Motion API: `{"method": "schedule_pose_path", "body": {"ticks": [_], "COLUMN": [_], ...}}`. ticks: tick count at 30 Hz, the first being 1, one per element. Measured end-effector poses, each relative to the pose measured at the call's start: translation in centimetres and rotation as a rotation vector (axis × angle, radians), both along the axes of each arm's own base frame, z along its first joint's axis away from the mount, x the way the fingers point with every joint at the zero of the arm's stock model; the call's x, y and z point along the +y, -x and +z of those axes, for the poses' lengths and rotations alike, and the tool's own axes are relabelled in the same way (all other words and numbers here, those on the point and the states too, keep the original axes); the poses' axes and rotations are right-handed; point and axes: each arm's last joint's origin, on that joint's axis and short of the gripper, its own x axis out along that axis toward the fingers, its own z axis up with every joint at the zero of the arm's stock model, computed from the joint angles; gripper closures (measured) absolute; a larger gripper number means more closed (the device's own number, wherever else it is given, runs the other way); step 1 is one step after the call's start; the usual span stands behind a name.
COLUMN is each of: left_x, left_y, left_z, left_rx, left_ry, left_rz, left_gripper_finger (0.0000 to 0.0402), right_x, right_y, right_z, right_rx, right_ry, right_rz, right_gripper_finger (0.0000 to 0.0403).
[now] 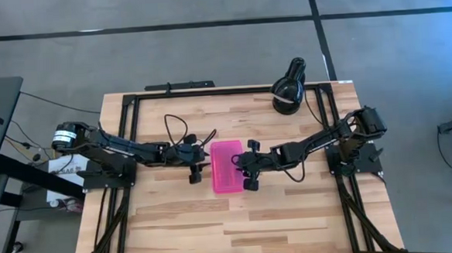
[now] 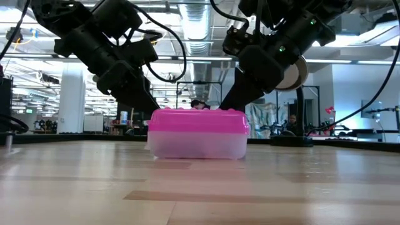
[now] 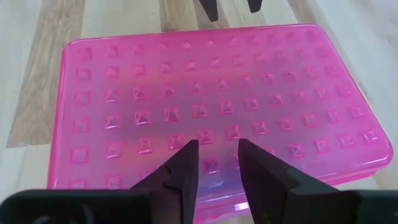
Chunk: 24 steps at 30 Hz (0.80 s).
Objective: Pick & place school supplies into a supply box
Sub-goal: Close the black supply box, then return to Home Position
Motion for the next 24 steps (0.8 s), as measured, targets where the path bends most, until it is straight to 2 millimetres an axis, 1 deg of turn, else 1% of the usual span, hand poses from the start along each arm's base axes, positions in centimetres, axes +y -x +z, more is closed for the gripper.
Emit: {"method": "schedule_pose_path", "body": {"ticks": [8, 11, 15, 17, 20, 24], "left_x": [-0.1, -0.4, -0.9, -1.3, -1.9, -2.5], "left_y": [0.1, 0.2, 0.6, 0.7, 1.3, 2.3], "left_z": [0.3, 0.9, 2.4, 3.4, 5.1, 7.5], "left_rx": [-0.009, -0.034, -0.092, -0.144, -0.231, -0.346], "left_ry": [-0.007, -0.018, -0.069, -0.095, -0.127, -0.190], "left_rz": [-0.009, -0.029, -0.088, -0.123, -0.165, -0.209], "left_gripper_finger": [0.0246, 0.0246, 0.0246, 0.0246, 0.0246, 0.0246], "right_x": [0.1, 0.2, 0.3, 0.4, 1.0, 2.0], "right_y": [0.1, 0.1, 0.3, 0.3, 0.6, 2.0], "right_z": [0.3, 0.8, 2.0, 3.0, 5.3, 8.2], "right_rx": [-0.011, -0.042, -0.080, -0.125, -0.237, -0.301], "right_ry": [0.042, 0.053, 0.085, 0.124, 0.182, 0.342], "right_rz": [0.013, 0.031, 0.064, 0.101, 0.132, 0.214], "right_gripper_finger": [0.0296, 0.0296, 0.0296, 0.0296, 0.0296, 0.0296]}}
